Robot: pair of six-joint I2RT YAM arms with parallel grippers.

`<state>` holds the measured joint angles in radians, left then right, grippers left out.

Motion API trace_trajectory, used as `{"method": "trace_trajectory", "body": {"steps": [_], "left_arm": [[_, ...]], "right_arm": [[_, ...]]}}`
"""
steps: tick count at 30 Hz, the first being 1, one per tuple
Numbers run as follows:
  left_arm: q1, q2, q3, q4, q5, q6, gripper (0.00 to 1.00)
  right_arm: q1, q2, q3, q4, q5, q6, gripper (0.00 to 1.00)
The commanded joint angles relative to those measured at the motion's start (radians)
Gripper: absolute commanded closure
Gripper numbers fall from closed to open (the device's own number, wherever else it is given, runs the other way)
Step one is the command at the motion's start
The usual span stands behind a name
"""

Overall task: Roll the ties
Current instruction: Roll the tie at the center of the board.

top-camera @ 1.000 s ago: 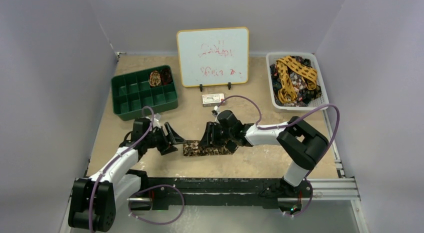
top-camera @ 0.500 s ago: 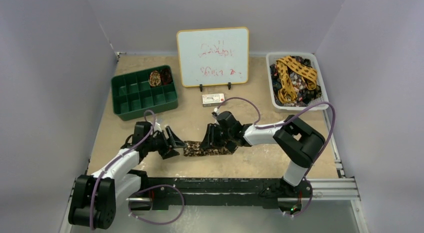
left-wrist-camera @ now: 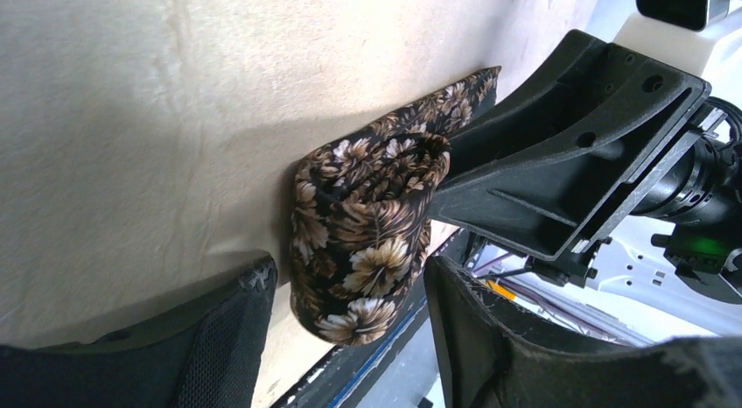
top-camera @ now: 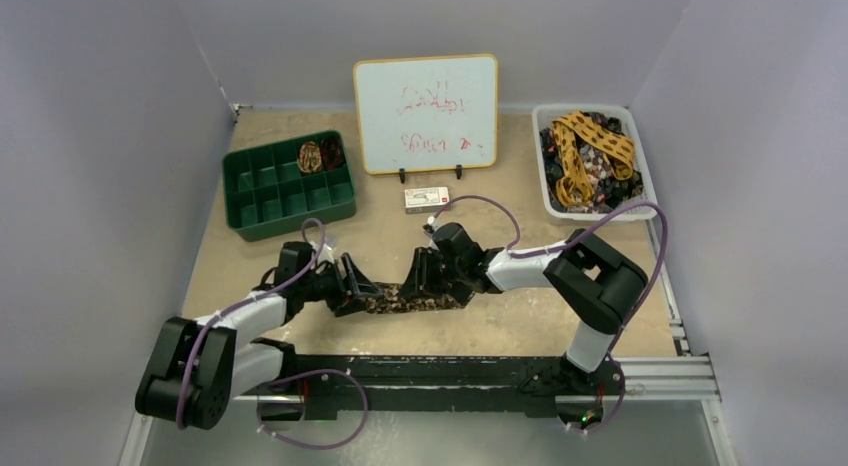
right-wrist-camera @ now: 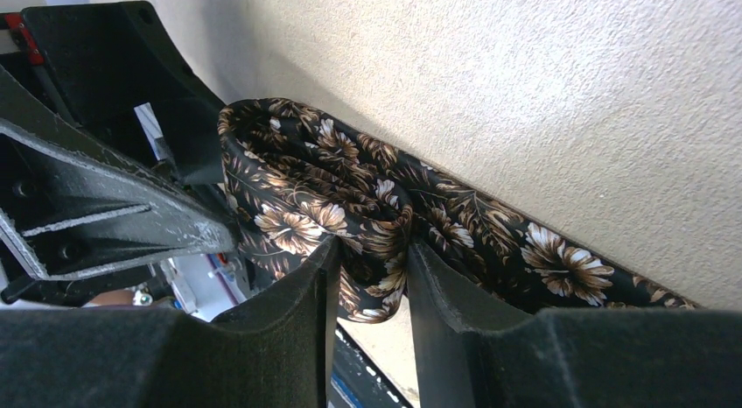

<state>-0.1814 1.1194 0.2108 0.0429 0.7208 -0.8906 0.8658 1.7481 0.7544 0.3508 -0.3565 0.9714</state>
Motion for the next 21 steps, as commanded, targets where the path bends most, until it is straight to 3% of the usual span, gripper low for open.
{"method": "trace_trajectory", "body": {"steps": [1, 6, 14, 21], "left_arm": [[-0.058, 0.067, -0.015, 0.138, -0.044, -0.014, 0.38], [-0.101, 0.133, -0.027, 0.227, -0.073, -0.032, 0.43], [-0.101, 0.077, -0.019, 0.181, -0.137, -0.030, 0.49], [-0.101, -0.021, 0.022, 0.046, -0.204, -0.008, 0.70]], "right_arm": [[0.004, 0.041, -0.017, -0.048, 0.006, 0.000, 0.65], [0.001, 0.048, -0.018, -0.041, -0.004, 0.005, 0.65], [0.001, 0.052, -0.015, -0.035, -0.015, 0.006, 0.65], [0.000, 0.025, 0.002, -0.029, -0.050, -0.004, 0.64]]}}
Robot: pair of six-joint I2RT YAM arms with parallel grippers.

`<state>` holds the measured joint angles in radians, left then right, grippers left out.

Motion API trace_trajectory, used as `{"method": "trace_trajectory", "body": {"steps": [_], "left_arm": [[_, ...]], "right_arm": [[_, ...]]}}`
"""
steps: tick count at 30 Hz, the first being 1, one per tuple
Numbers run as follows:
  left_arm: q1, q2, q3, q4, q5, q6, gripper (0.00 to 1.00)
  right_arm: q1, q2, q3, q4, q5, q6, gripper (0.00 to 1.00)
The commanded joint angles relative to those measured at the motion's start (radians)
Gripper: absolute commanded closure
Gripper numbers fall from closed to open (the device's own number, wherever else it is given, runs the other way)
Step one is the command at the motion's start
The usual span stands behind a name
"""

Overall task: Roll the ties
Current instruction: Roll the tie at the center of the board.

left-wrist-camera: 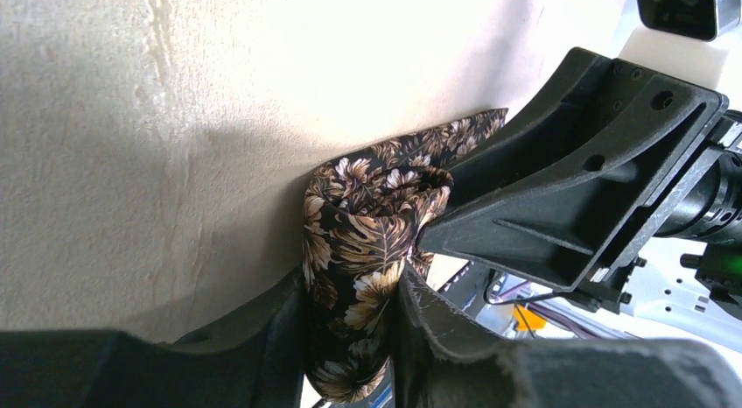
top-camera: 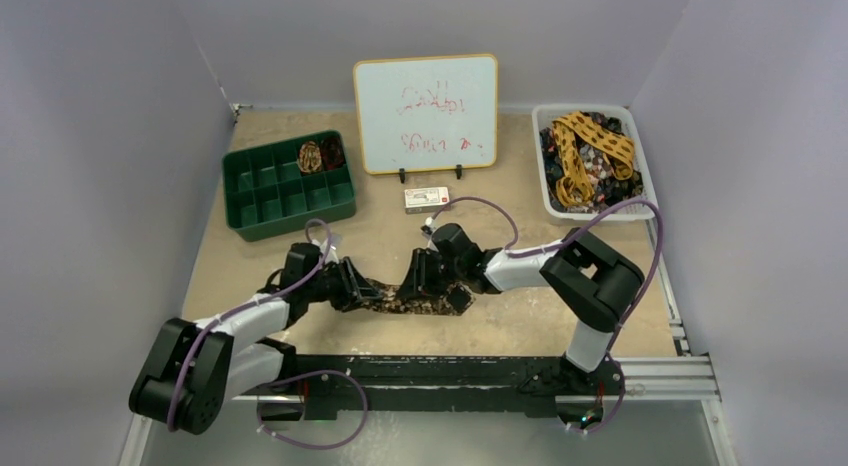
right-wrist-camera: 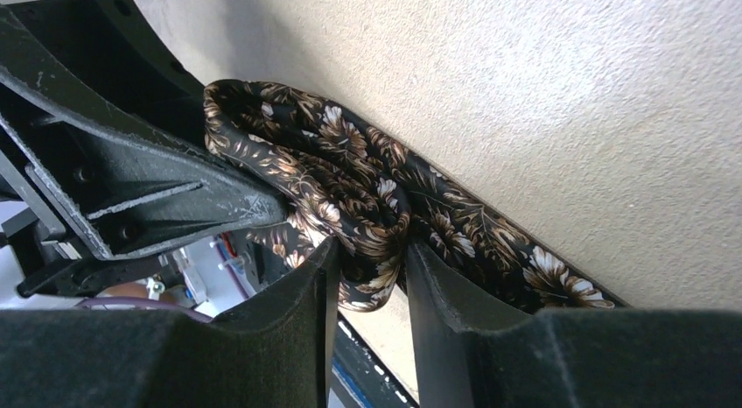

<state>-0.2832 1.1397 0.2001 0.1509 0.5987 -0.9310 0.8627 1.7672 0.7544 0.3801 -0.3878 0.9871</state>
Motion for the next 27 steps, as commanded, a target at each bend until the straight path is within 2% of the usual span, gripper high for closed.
{"method": "trace_trajectory", "body": {"steps": [1, 6, 12, 17, 27], "left_arm": [[0.001, -0.047, 0.041, -0.074, -0.083, 0.039, 0.74], [-0.003, -0.081, 0.114, -0.221, -0.123, 0.090, 0.82], [-0.042, -0.150, 0.255, -0.496, -0.308, 0.161, 0.83], [-0.104, -0.141, 0.380, -0.685, -0.491, 0.188, 0.84], [-0.342, -0.003, 0.561, -0.885, -0.920, 0.131, 0.84]], "right_arm": [[0.004, -0.010, 0.008, -0.059, -0.023, -0.023, 0.62], [0.000, -0.144, 0.056, -0.165, 0.029, -0.080, 0.50], [-0.006, -0.294, 0.076, -0.365, 0.236, -0.135, 0.40], [-0.008, -0.349, 0.036, -0.442, 0.382, -0.116, 0.37], [-0.011, -0.375, 0.026, -0.474, 0.438, -0.105, 0.36]]}}
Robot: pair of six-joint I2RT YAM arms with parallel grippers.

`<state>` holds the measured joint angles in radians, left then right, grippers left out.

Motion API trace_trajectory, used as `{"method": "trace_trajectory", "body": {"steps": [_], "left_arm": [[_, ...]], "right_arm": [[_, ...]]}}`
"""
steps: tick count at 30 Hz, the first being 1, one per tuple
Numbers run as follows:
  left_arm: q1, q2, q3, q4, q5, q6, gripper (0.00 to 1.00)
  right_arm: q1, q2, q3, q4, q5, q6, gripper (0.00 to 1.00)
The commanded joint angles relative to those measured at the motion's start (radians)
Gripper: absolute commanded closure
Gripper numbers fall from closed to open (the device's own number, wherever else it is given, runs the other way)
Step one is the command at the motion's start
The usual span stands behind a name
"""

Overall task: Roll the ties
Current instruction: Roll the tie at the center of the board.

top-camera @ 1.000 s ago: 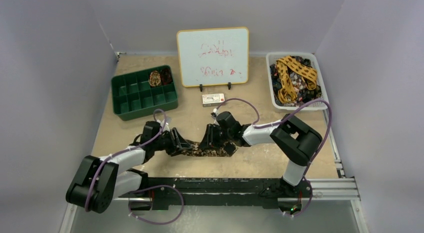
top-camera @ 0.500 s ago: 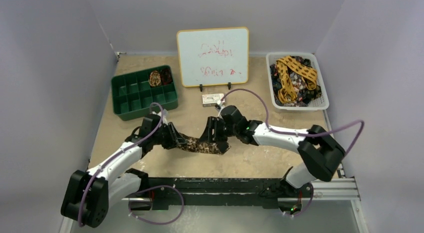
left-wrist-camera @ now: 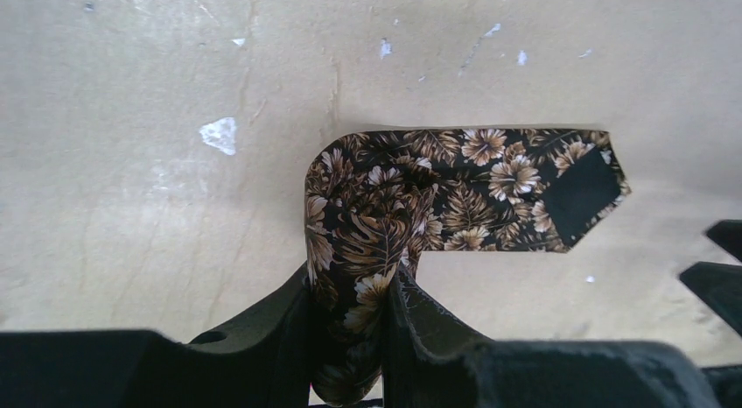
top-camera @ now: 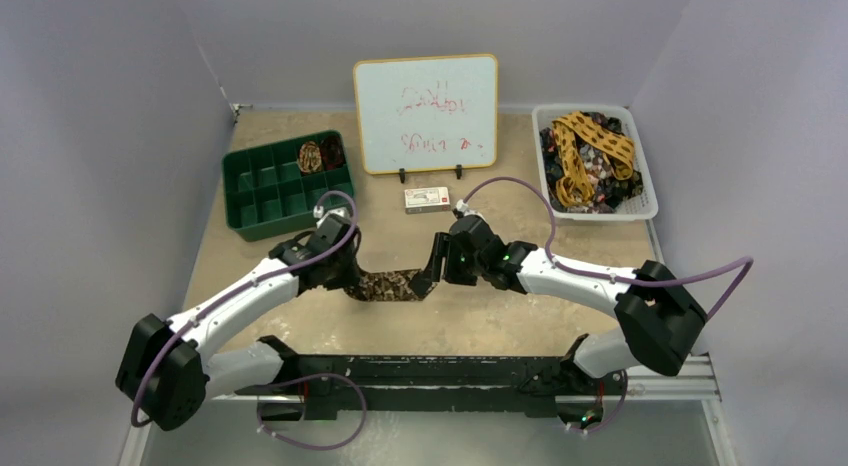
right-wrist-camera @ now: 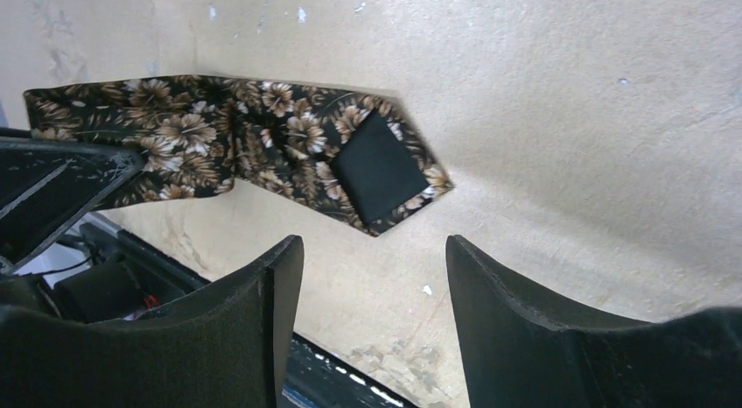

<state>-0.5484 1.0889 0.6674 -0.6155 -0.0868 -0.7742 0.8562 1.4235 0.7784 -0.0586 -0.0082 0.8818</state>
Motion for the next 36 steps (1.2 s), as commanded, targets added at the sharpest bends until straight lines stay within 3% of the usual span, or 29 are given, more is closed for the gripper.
{"method": "trace_trajectory", "body": {"steps": [1, 8, 20, 30, 34, 36], "left_arm": [[-0.106, 0.068, 0.119, -0.147, -0.273, -0.032, 0.84], [-0.225, 0.155, 0.222, -0.283, -0.489, -0.108, 0.84], [-0.347, 0.365, 0.332, -0.393, -0.649, -0.218, 0.83], [-0.414, 0.484, 0.391, -0.364, -0.637, -0.216, 0.76], [-0.421, 0.480, 0.385, -0.287, -0.579, -0.162, 0.69], [-0.421, 0.469, 0.374, -0.238, -0.531, -0.126, 0.58]], "right_arm": [[-0.004, -0.032, 0.002, -0.036, 0.059, -0.001, 0.36], [-0.006, -0.038, -0.006, -0.043, 0.073, 0.000, 0.35], [-0.006, -0.106, -0.041, -0.078, 0.155, 0.032, 0.33], [-0.010, -0.179, -0.066, -0.140, 0.235, 0.087, 0.28], [-0.012, -0.195, -0.080, -0.145, 0.241, 0.096, 0.27], [-0.013, -0.203, -0.080, -0.150, 0.245, 0.095, 0.25]]}}
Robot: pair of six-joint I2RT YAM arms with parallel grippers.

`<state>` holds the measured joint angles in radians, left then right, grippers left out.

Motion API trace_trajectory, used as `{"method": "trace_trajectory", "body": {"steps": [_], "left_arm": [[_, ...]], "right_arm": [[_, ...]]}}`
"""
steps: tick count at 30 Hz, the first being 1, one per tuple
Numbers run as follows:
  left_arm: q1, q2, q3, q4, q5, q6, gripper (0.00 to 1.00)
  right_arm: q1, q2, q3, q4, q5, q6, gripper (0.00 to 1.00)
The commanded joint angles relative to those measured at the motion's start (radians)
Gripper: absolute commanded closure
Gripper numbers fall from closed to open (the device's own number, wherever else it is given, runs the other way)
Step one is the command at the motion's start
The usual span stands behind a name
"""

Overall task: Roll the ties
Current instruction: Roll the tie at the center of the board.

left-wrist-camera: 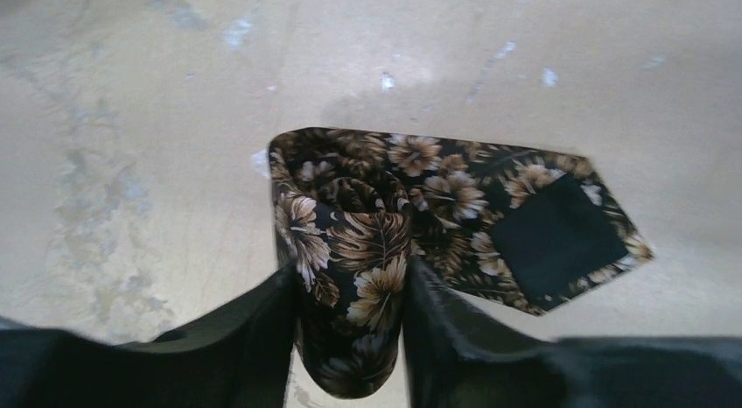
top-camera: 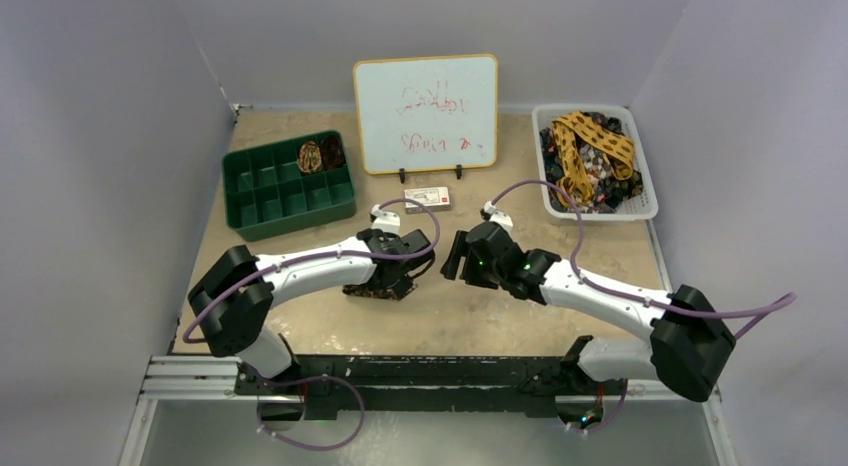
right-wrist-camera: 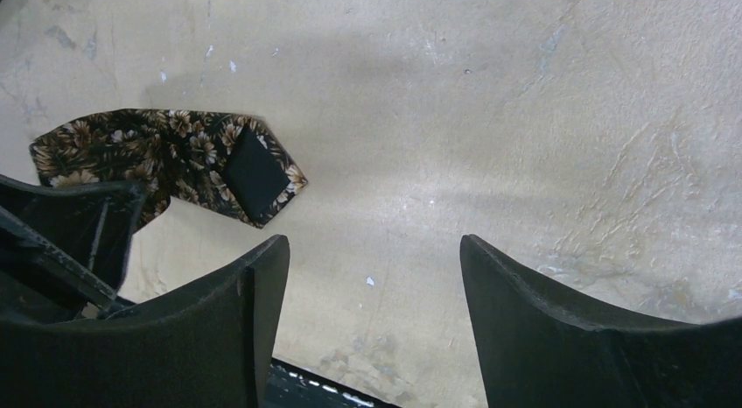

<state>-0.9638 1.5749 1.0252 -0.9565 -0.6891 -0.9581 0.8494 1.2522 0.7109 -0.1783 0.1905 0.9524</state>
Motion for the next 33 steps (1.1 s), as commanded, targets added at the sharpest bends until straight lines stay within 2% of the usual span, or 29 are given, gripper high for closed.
{"method": "trace_trajectory", "body": {"steps": [1, 5, 8, 11, 17, 21, 25, 28, 33], "left_arm": [[-0.005, -0.026, 0.010, 0.139, 0.102, 0.090, 0.54], [0.004, -0.086, -0.031, 0.297, 0.254, 0.185, 0.42], [0.038, -0.128, -0.045, 0.353, 0.385, 0.225, 0.40], [0.068, -0.214, -0.055, 0.338, 0.394, 0.202, 0.39], [0.186, -0.474, -0.094, 0.325, 0.470, 0.208, 0.33], [0.264, -0.551, -0.126, 0.262, 0.491, 0.228, 0.28], [0.390, -0.574, -0.181, 0.227, 0.548, 0.221, 0.27], [0.520, -0.607, -0.269, 0.297, 0.692, 0.206, 0.27], [0.675, -0.636, -0.361, 0.360, 0.872, 0.197, 0.26]], "right_arm": [[-0.007, -0.036, -0.012, -0.034, 0.049, 0.020, 0.25], [-0.007, -0.046, -0.015, -0.041, 0.052, 0.022, 0.24], [-0.008, -0.050, -0.018, -0.046, 0.049, 0.024, 0.23], [-0.009, -0.052, -0.021, -0.032, 0.036, 0.025, 0.22], [-0.013, 0.018, -0.013, 0.157, -0.192, -0.022, 0.19], [-0.012, 0.126, 0.057, 0.294, -0.322, -0.057, 0.18], [-0.010, 0.254, 0.122, 0.381, -0.430, -0.040, 0.20], [-0.009, 0.351, 0.187, 0.421, -0.494, -0.042, 0.20], [-0.009, 0.453, 0.238, 0.437, -0.557, -0.050, 0.19]]}}
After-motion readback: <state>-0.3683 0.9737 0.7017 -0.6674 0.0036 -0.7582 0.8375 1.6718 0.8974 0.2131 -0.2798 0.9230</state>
